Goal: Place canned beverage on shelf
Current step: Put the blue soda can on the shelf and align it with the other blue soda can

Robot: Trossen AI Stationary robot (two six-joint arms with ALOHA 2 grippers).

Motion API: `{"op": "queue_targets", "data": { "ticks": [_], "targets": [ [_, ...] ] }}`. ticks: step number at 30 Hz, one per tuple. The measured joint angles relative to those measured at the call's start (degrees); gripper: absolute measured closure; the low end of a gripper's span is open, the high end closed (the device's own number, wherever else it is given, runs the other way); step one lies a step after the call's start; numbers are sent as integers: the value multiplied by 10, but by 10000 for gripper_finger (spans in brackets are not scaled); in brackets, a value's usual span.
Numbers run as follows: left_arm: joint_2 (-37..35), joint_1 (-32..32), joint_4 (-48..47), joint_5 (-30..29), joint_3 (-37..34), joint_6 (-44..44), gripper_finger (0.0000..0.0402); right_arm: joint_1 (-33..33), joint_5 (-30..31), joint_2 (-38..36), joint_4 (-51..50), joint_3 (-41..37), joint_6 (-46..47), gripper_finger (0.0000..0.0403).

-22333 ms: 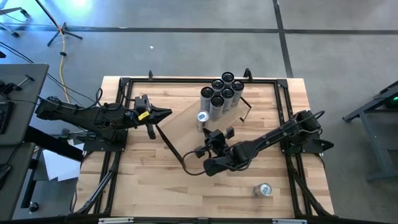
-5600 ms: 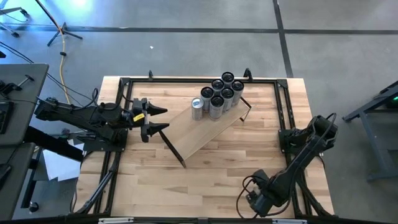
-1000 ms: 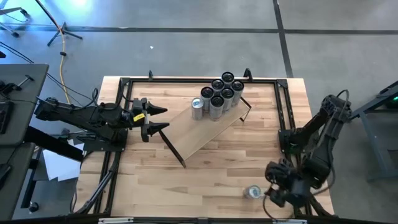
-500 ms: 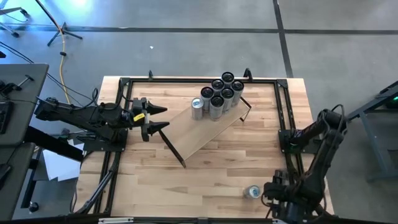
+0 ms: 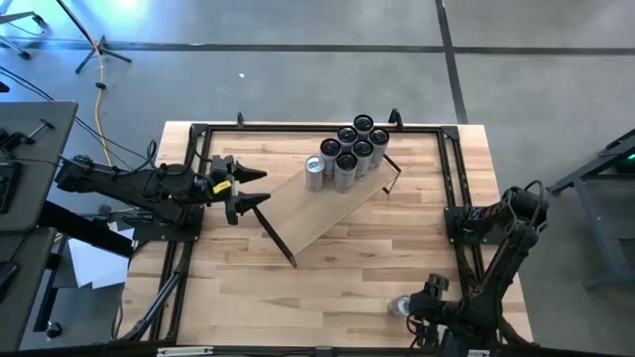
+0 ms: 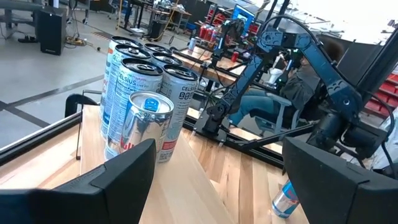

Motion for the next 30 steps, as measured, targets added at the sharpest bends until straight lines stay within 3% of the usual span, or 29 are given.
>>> {"op": "queue_targets", "data": {
  "ticks": [15, 30],
  "targets": [
    [0, 0, 0, 0, 0, 0, 80, -38, 99, 35, 34, 0, -1, 90],
    [0, 0, 0, 0, 0, 0, 80, -35, 74, 35, 36, 0, 4, 90]
  ]
}}
